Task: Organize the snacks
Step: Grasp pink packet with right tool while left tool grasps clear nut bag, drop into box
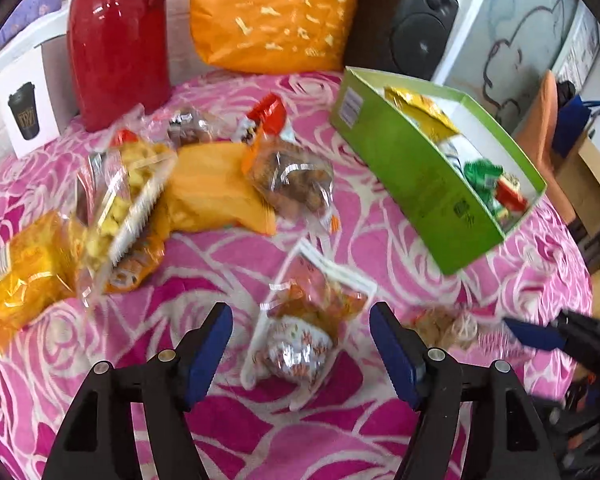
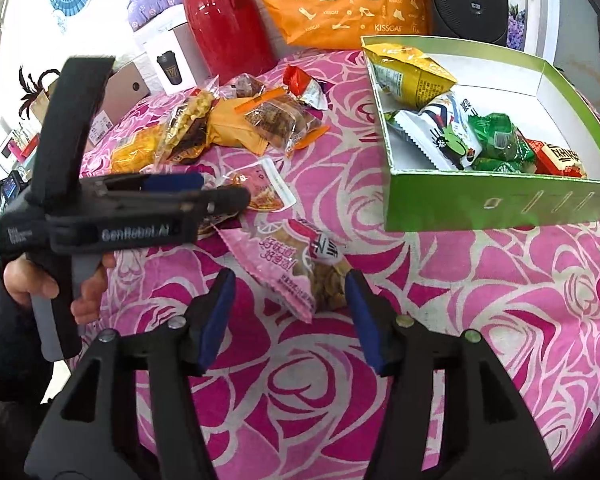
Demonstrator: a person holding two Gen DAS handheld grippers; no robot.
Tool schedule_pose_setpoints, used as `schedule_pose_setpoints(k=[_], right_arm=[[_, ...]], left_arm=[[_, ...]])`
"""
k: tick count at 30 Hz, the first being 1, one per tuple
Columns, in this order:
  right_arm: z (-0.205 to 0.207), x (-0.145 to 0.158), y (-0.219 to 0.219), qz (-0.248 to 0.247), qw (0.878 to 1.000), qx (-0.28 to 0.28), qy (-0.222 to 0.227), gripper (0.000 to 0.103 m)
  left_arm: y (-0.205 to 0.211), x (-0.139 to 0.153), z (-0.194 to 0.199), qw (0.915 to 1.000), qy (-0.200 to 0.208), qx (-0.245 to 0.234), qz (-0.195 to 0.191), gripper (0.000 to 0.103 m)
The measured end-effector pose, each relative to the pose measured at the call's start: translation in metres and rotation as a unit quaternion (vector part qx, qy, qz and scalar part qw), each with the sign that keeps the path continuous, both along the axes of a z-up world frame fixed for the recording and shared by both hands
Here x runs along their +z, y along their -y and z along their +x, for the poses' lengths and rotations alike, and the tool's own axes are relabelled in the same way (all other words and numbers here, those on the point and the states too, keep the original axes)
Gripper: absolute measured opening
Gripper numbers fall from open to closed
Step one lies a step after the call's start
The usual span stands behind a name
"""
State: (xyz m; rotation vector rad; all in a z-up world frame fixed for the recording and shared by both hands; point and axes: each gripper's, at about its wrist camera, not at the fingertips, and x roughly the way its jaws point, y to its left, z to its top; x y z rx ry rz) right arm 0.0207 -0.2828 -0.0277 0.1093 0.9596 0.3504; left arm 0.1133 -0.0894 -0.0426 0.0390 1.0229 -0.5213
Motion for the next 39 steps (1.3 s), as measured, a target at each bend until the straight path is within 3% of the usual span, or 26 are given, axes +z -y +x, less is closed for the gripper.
schedule_pose_setpoints(k=[8, 10, 11, 12, 19, 26, 30, 35, 39], right_arm=[[0.009, -0.009, -0.005, -0.004, 1.0, -0.001, -0.005, 0.058], [0.01, -0.011, -0.005, -0.009, 1.0, -0.004, -0.006, 0.052], [0.011, -0.013, -0.004, -0.01, 1.0, -0.003, -0.007, 0.041], [0.011, -0.013, -0.003, -0.003, 1.0, -0.001, -0.007, 0.031], [0.0, 0.01, 0.001, 0.013, 1.0, 0.006, 0.018, 0.024], [-0.015, 0.066, 0.03, 0.035, 0.994, -0.026, 0.104, 0.024], [-0.013, 0.089, 0.056, 0.013, 0.987, -0.068, 0.145, 0.024], [0.004, 0.094, 0.093, -0.01, 0.98, -0.126, 0.156, 0.024], [0.017, 0.085, 0.119, -0.021, 0.975, -0.162, 0.154, 0.024]], left_arm=[[-0.01, -0.011, 0.001, 0.9998, -0.017, 0.011, -0.008, 0.072], [-0.003, -0.014, 0.0, 1.0, -0.005, -0.001, 0.007, 0.055], [0.0, -0.015, -0.002, 0.9998, 0.0, -0.009, 0.015, 0.031], [0.003, -0.014, -0.003, 0.9996, 0.004, -0.01, 0.025, 0.03], [-0.007, 0.011, -0.01, 0.9997, -0.004, -0.003, -0.024, 0.029], [0.01, 0.069, -0.015, 0.9958, 0.053, -0.033, -0.066, 0.029], [0.035, 0.095, -0.008, 0.9922, 0.072, -0.06, -0.082, 0.029], [0.074, 0.116, 0.007, 0.9879, 0.093, -0.09, -0.086, 0.029], [0.108, 0.121, 0.021, 0.9859, 0.085, -0.112, -0.091, 0.029]])
